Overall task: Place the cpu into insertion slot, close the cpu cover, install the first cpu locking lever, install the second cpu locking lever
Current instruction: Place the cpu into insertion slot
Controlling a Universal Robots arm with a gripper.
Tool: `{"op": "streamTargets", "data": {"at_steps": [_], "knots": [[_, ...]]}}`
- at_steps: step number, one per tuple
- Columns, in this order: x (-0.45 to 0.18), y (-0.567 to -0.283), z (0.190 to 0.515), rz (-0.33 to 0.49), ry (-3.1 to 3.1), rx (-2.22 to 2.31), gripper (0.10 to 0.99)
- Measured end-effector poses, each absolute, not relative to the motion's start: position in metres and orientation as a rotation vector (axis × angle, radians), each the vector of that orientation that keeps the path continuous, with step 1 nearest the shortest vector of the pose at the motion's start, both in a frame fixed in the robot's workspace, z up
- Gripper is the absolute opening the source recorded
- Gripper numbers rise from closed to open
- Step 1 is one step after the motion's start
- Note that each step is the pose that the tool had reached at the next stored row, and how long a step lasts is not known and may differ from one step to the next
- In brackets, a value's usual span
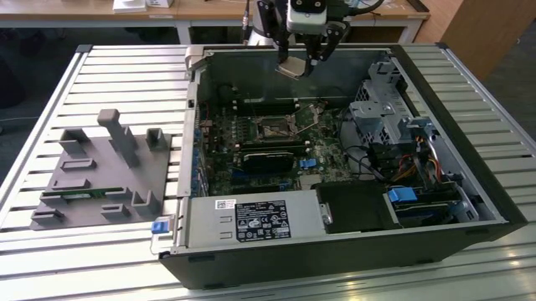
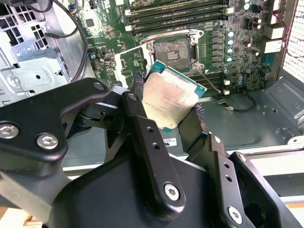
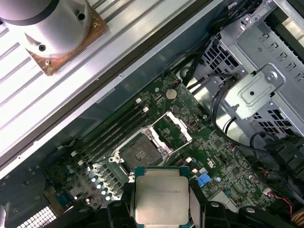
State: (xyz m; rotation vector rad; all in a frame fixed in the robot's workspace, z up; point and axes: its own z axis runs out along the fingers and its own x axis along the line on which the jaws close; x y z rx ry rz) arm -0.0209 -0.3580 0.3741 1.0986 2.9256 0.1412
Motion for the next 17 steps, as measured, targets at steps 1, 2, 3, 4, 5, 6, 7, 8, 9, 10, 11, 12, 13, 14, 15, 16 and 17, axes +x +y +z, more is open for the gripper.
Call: {"op": "streamTargets", "data": {"at_steps": [1, 2, 3, 4, 5, 6, 7, 8, 9, 10, 11, 12, 13, 14, 15, 16, 17], "knots": [[-0.0209, -0.3580, 0.3740, 0.141, 2.922, 1.106, 0.541], [-0.0209, -0.3580, 0.3740, 0.141, 2.920, 1.113, 0.541], [-0.0209, -0.3580, 0.3740, 0.141, 2.917, 1.120, 0.541], [-0.0209, -0.3580, 0.3740, 0.141, 2.914, 1.126, 0.541], [-0.0209, -0.3580, 0.3740, 0.141, 2.912, 1.132, 0.541], [-0.0210, -0.3580, 0.3740, 0.141, 2.909, 1.139, 0.541], [-0.0209, -0.3580, 0.3740, 0.141, 2.906, 1.145, 0.541], [-0.0209, -0.3580, 0.3739, 0.141, 2.903, 1.152, 0.541], [-0.0209, -0.3580, 0.3739, 0.141, 2.901, 1.158, 0.541], [-0.0210, -0.3580, 0.3739, 0.140, 2.898, 1.164, 0.541], [-0.0209, -0.3580, 0.3739, 0.140, 2.895, 1.170, 0.541], [-0.0210, -0.3580, 0.3738, 0.140, 2.893, 1.176, 0.541], [-0.0209, -0.3580, 0.3738, 0.140, 2.890, 1.182, 0.541], [-0.0210, -0.3580, 0.3738, 0.140, 2.887, 1.188, 0.541], [-0.0209, -0.3580, 0.3738, 0.140, 2.885, 1.194, 0.541], [-0.0209, -0.3580, 0.3738, 0.140, 2.882, 1.200, 0.541], [-0.0209, -0.3580, 0.3738, 0.140, 2.879, 1.206, 0.541]]}}
